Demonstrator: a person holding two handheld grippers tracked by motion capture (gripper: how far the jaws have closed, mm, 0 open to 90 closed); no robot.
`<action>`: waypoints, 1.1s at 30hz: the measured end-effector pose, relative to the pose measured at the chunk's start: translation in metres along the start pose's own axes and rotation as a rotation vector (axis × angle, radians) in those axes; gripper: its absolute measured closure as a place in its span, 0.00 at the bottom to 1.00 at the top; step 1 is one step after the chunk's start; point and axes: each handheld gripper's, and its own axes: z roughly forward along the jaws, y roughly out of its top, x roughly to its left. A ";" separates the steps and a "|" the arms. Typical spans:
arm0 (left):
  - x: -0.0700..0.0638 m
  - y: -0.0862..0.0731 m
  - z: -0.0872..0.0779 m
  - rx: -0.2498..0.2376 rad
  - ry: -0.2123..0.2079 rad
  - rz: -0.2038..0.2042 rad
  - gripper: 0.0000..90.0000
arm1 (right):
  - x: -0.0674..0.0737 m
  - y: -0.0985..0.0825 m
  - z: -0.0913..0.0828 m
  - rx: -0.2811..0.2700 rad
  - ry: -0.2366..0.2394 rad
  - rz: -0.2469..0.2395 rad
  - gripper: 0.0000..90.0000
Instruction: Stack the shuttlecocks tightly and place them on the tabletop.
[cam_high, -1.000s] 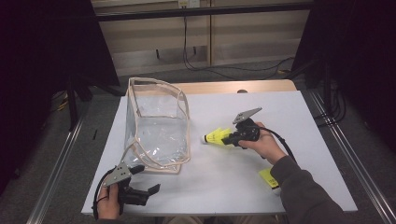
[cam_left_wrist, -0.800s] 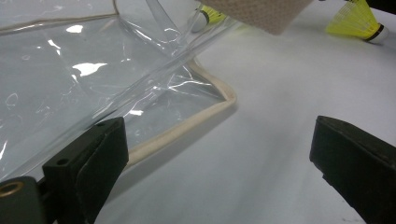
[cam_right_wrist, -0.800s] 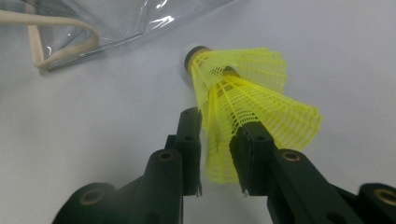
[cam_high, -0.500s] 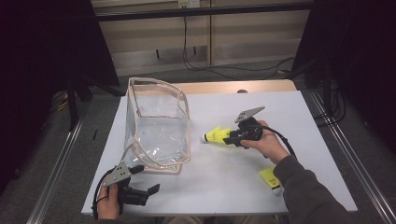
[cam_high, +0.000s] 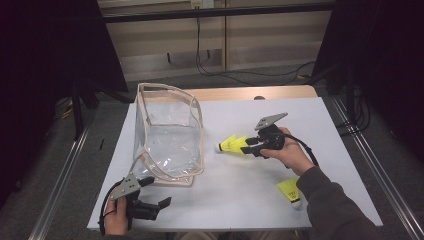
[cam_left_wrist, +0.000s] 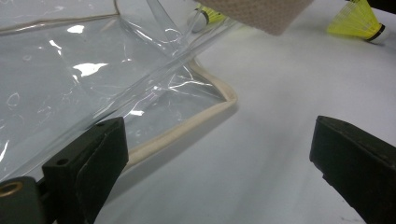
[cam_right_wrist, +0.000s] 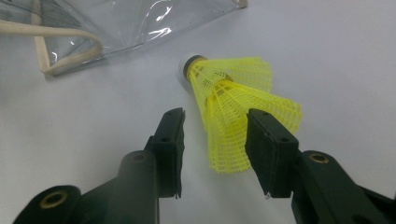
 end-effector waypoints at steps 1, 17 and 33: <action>0.000 0.000 0.000 0.000 0.000 0.000 0.04 | 0.000 0.000 -0.001 0.001 -0.003 -0.001 0.61; 0.000 0.001 0.000 0.003 0.002 -0.001 0.04 | 0.001 -0.002 -0.024 -0.040 -0.021 0.017 0.38; -0.001 0.001 0.000 0.007 0.006 0.001 0.04 | 0.006 -0.005 -0.046 -0.061 -0.038 0.043 0.20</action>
